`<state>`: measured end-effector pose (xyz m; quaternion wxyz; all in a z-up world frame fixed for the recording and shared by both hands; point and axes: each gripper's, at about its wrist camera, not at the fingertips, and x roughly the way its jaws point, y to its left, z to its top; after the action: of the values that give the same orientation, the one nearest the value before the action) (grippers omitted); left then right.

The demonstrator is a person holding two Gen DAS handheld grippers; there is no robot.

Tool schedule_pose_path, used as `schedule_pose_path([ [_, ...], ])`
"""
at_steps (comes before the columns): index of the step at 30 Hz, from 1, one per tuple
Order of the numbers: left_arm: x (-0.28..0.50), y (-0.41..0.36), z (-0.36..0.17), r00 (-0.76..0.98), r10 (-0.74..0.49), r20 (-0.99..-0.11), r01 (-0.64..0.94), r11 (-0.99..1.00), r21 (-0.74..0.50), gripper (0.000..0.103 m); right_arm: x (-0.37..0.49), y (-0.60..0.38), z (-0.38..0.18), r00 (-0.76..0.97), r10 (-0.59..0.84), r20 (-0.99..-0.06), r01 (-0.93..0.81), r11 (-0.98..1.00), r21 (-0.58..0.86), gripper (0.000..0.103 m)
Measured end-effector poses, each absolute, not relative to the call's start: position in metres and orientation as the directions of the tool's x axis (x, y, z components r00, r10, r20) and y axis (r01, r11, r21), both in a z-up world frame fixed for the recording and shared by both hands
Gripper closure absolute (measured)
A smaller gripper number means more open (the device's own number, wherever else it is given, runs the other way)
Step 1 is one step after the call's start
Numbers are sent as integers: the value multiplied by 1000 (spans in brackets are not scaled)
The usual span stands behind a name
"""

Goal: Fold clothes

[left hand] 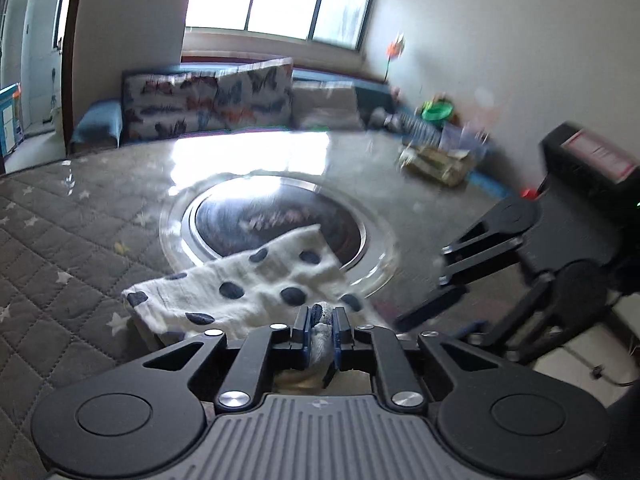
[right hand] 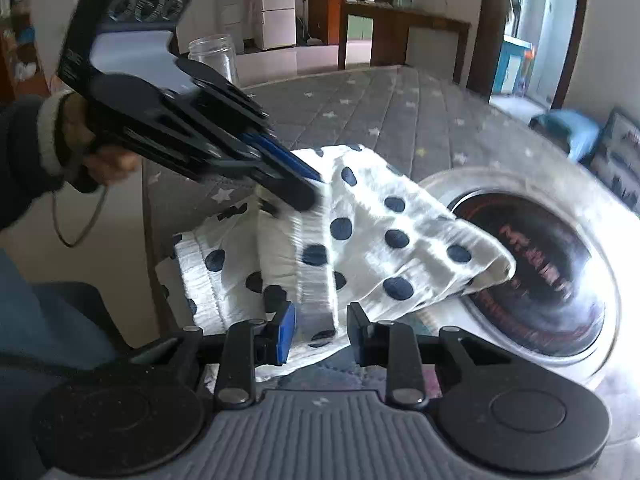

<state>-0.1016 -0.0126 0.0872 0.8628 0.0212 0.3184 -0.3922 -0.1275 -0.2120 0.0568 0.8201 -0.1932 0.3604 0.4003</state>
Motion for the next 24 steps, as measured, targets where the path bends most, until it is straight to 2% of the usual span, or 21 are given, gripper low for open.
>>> schedule_pose_path([
  [3, -122, 2, 95, 488, -699, -523, 706, 668, -234, 92, -132, -211, 58, 422, 522, -741, -807, 589, -45, 74],
  [5, -135, 11, 97, 485, -712, -507, 719, 655, -233, 92, -133, -209, 59, 403, 537, -741, -818, 574, -29, 67],
  [9, -152, 26, 91, 500, -696, -515, 725, 662, -190, 91, -135, -202, 58, 373, 561, -739, -839, 544, -11, 66],
  [12, -155, 34, 85, 480, -698, -531, 728, 655, -202, 90, -138, -197, 57, 340, 578, -741, -851, 524, 18, 67],
  [15, -158, 37, 83, 470, -703, -534, 740, 644, -196, 88, -148, -193, 56, 344, 573, -744, -870, 493, -22, 72],
  [16, -160, 37, 85, 469, -708, -528, 746, 637, -193, 84, -152, -193, 58, 346, 574, -742, -875, 482, -36, 74],
  [21, -166, 41, 94, 484, -728, -485, 764, 622, -172, 76, -165, -192, 60, 373, 542, -753, -887, 448, -117, 75],
  [24, -163, 41, 95, 488, -733, -474, 760, 623, -182, 76, -169, -190, 58, 385, 534, -753, -887, 439, -143, 75],
])
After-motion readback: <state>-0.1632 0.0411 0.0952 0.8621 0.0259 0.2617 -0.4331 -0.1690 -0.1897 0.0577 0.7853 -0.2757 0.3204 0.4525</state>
